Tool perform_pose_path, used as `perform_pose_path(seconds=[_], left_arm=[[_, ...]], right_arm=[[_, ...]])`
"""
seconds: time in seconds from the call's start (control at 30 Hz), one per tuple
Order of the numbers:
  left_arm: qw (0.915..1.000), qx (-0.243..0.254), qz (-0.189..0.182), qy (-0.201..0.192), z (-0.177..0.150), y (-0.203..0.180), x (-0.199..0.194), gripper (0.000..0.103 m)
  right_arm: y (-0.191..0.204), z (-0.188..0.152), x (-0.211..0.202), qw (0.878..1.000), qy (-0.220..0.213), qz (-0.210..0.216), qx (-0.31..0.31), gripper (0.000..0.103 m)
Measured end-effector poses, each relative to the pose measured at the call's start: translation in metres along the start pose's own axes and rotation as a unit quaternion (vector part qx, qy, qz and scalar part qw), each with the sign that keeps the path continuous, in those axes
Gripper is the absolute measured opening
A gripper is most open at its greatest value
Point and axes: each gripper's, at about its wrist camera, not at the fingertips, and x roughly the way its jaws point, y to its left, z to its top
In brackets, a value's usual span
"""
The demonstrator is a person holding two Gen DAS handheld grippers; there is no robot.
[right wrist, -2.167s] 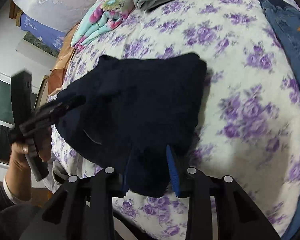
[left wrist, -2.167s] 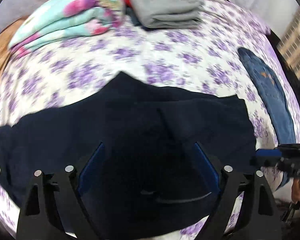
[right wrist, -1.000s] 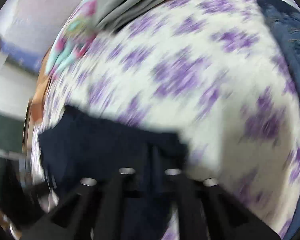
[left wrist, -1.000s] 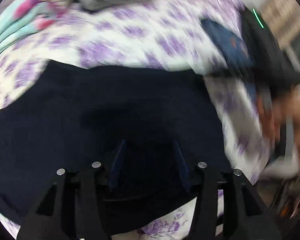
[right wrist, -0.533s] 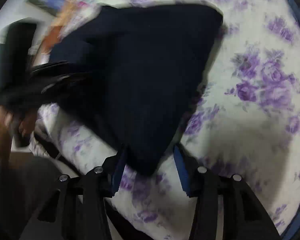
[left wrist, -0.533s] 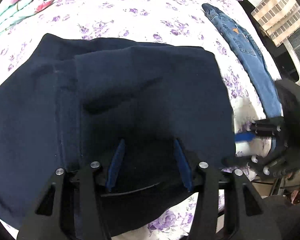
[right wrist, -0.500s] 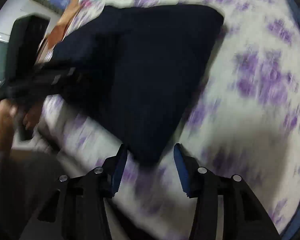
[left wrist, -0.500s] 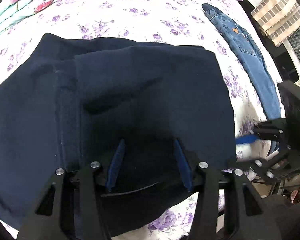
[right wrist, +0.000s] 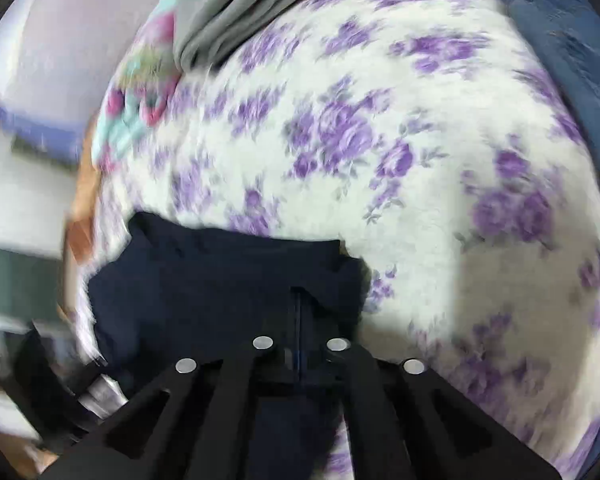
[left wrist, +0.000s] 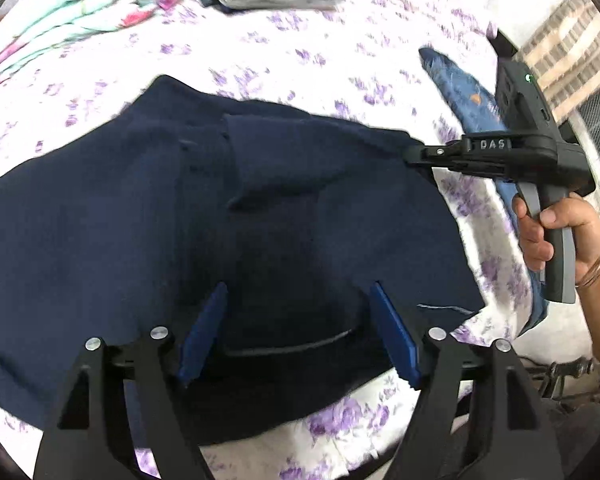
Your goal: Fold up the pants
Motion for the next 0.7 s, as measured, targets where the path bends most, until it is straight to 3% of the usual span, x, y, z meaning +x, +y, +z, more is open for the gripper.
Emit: perform_pose_path(seconds=[0.03, 0.07, 0.1, 0.17, 0.27, 0.37, 0.43, 0.6, 0.7], left_arm=[[0.9998, -0.012, 0.003, -0.012, -0.004, 0.008, -0.011, 0.078], [0.9994, -0.026, 0.004, -0.024, -0.008, 0.016, -0.019, 0.083], [0.9978, -0.052, 0.002, -0.041, -0.015, 0.031, -0.032, 0.084], [0.9930, -0.102, 0.006, -0.059, -0.028, 0.061, -0.050, 0.084], [0.9768, -0.193, 0.027, -0.089, -0.048, 0.114, -0.076, 0.084], [0.9499, -0.292, 0.059, -0.094, -0.073, 0.177, -0.095, 0.080], [0.9374, -0.330, 0.052, -0.097, -0.087, 0.199, -0.104, 0.074], [0.9337, -0.342, 0.069, -0.081, -0.103, 0.211, -0.104, 0.074], [0.9187, -0.387, 0.049, -0.063, -0.112, 0.227, -0.082, 0.074]], right_arm=[[0.014, -0.006, -0.005, 1.000, -0.002, 0.001, -0.020, 0.033], [0.024, -0.014, -0.010, 0.999, -0.002, 0.005, -0.047, 0.069], [0.036, -0.025, -0.017, 0.997, -0.013, -0.004, -0.075, 0.077], [0.044, -0.035, -0.026, 0.995, -0.010, -0.011, -0.095, 0.077], [0.036, -0.049, -0.032, 0.998, 0.008, -0.012, -0.068, 0.077], [0.030, -0.055, -0.043, 0.999, 0.002, -0.015, -0.044, 0.078], [0.027, -0.055, -0.048, 0.999, -0.002, -0.019, -0.038, 0.079], [0.027, -0.061, -0.047, 0.999, -0.006, -0.014, -0.031, 0.080], [0.029, -0.064, -0.044, 0.999, 0.001, -0.017, -0.038, 0.080]])
